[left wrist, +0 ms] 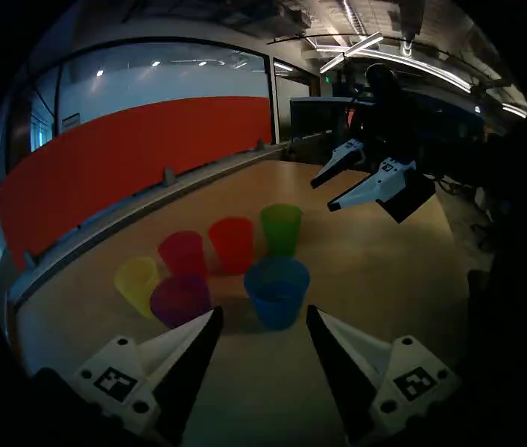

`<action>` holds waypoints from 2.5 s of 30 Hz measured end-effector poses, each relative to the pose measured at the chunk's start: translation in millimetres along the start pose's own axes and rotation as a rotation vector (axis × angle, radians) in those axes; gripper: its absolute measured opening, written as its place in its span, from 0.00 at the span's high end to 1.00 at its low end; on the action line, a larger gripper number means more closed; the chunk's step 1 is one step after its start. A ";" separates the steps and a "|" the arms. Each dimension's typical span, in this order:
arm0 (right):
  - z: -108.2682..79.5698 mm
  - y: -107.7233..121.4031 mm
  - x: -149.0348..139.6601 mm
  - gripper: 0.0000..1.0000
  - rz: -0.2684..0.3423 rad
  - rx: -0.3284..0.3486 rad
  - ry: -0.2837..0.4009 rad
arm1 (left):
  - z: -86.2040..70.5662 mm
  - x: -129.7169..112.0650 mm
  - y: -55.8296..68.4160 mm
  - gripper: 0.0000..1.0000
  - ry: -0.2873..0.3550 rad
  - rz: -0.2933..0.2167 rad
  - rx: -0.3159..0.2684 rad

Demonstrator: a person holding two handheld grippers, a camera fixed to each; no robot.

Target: Pour water

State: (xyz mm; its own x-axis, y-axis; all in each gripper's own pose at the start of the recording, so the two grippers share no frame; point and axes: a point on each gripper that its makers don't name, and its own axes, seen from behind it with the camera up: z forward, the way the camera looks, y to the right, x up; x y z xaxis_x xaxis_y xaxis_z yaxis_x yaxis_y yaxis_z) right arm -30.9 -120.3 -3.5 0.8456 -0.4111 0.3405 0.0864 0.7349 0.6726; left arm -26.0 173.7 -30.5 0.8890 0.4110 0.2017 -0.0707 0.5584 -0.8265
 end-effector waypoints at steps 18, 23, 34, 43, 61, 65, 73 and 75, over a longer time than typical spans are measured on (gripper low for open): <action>56.8 3.3 -15.8 0.00 0.009 0.010 -0.054 | 3.2 -2.4 -0.8 0.18 -0.004 -0.008 -0.006; 70.7 5.3 -15.1 0.00 0.015 0.013 -0.065 | 2.7 -1.8 -1.6 0.18 -0.004 -0.007 -0.005; 87.6 7.2 -12.2 0.00 0.021 0.012 -0.083 | 2.1 -1.6 -2.1 0.18 -0.003 -0.009 -0.004; 88.2 5.8 -12.2 0.08 0.023 0.013 -0.081 | 1.0 -2.5 -3.2 0.18 -0.003 -0.010 -0.002; 45.6 -1.7 37.7 0.09 0.021 0.023 0.053 | 5.1 -3.2 0.5 0.18 -0.009 -0.007 -0.008; 30.9 -6.5 56.8 0.09 0.026 0.028 0.104 | 6.4 -3.1 0.3 0.18 -0.012 -0.002 -0.007; 1.3 -8.4 90.5 0.09 0.031 0.017 0.209 | 9.1 -1.4 2.7 0.18 -0.009 -0.003 -0.013; -5.1 -7.7 96.6 0.09 0.033 0.013 0.231 | 9.7 -1.9 2.9 0.18 -0.010 -0.002 -0.013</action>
State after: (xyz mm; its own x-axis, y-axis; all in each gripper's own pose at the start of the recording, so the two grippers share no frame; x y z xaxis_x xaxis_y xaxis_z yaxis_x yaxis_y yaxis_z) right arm 52.8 -162.9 20.9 0.9461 -0.2518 0.2037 0.0516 0.7381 0.6727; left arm -32.3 181.5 -28.2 0.8845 0.4173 0.2086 -0.0629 0.5497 -0.8330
